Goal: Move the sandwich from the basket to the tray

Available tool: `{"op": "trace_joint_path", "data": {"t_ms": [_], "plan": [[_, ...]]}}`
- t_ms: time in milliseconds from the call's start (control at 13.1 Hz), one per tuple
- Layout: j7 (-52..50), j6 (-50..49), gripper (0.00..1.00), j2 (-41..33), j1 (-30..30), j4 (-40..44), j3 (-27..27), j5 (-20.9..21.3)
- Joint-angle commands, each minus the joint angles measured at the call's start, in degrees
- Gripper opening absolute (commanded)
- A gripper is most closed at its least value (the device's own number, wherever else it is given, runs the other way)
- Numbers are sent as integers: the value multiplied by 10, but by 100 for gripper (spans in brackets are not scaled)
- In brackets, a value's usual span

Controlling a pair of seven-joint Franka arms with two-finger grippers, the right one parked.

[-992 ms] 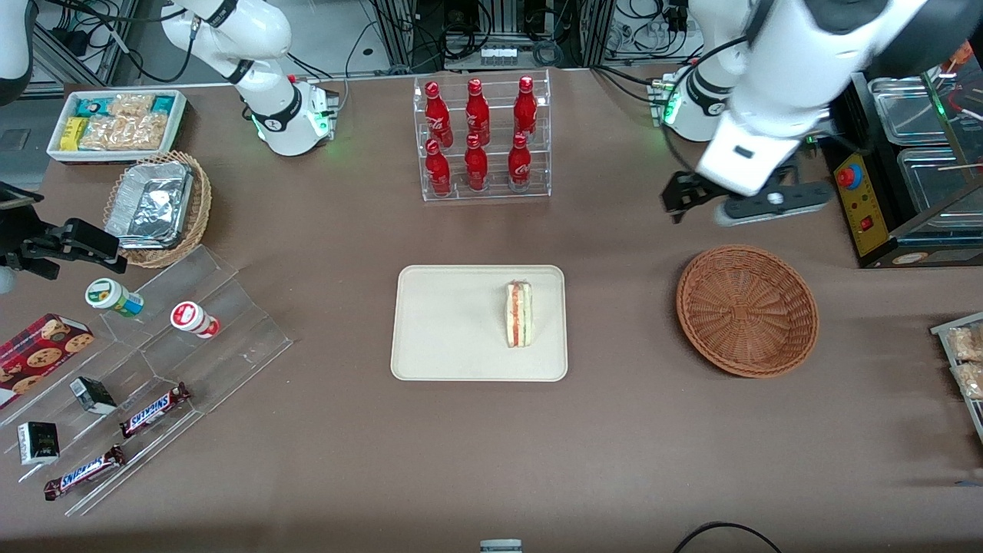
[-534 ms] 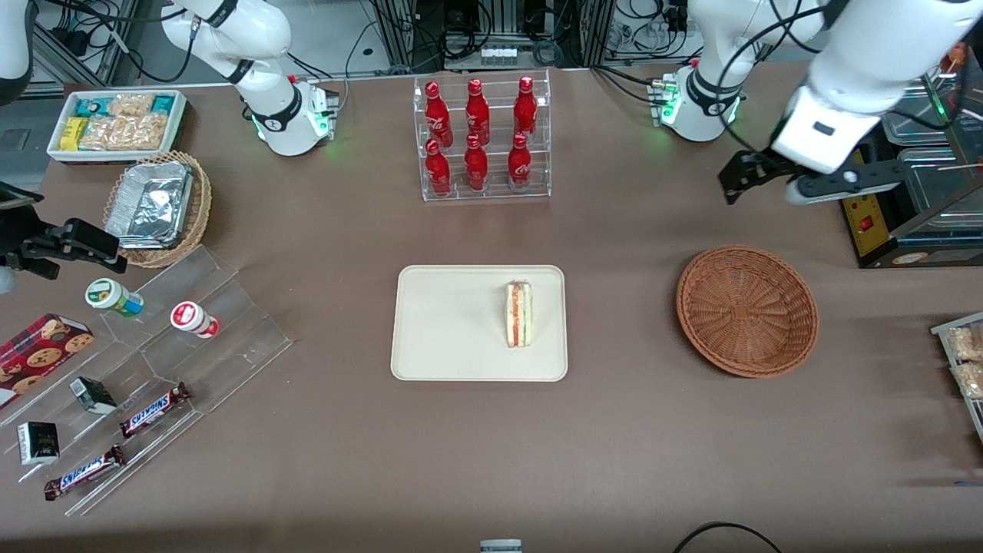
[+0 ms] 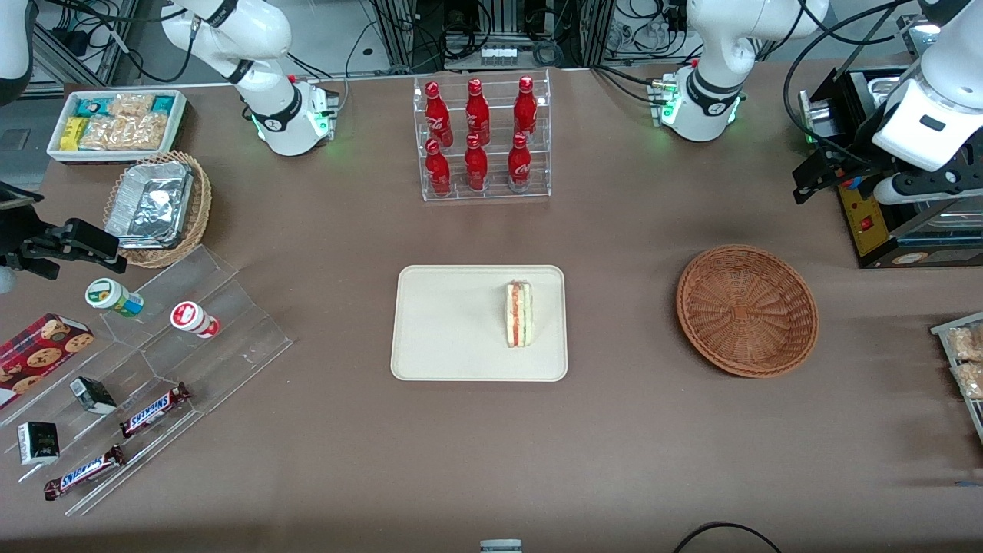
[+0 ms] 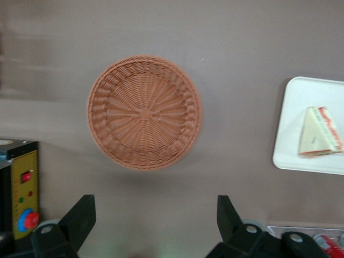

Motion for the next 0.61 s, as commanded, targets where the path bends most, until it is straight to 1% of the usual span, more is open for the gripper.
{"op": "trace_joint_path", "data": {"t_ms": [0, 153, 458, 534], "plan": [[6, -28, 100, 47, 51, 71, -66, -18], [6, -29, 100, 48, 66, 74, -78, -17], [8, -42, 100, 49, 67, 74, -75, 5], [8, -43, 100, 50, 66, 73, -77, 30]]}}
